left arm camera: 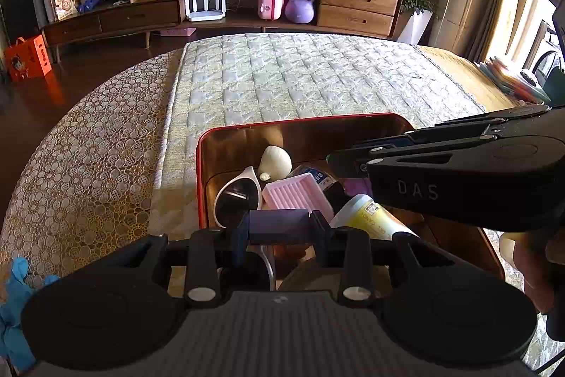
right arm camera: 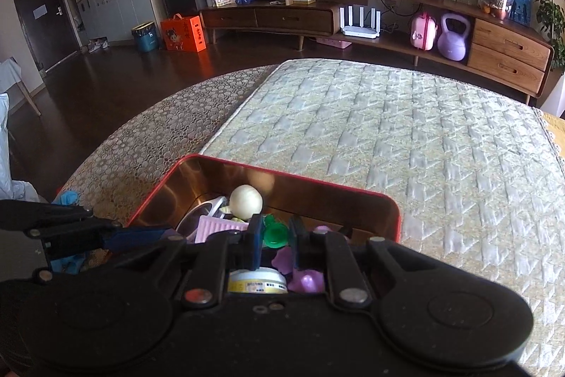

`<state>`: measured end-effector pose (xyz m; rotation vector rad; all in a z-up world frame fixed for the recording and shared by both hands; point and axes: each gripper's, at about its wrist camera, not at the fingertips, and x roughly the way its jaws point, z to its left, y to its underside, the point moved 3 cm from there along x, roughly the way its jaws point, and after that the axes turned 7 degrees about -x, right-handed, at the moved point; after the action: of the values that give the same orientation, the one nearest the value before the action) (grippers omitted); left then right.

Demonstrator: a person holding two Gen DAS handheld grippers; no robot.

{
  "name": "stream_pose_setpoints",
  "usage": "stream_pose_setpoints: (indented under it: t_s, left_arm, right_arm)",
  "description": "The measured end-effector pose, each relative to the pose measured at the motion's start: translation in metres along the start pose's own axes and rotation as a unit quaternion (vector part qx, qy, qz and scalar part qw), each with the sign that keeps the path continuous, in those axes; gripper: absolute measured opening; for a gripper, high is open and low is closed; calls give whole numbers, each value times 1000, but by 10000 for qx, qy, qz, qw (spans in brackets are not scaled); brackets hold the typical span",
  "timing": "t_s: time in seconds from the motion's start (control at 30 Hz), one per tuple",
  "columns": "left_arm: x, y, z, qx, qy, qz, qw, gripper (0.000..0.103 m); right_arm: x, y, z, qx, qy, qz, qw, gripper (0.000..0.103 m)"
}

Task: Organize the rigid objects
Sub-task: 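Lower and release the purple block with the left gripper while the right gripper releases the green pushpin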

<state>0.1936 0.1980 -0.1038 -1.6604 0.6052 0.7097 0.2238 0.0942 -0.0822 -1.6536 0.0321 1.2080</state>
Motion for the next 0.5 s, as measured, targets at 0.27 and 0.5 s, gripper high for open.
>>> stream_pose_setpoints:
  t_s: [0.27,0.5]
  left_arm:
    - [5,2,-3,94,-33,-37,9999,36]
    - [2,2,-4,56,-31,27,10000,39]
  right_arm:
    - [3,5,2,61,-20,82,9999,19]
    - [-7,5,5,61,21,65,10000,26]
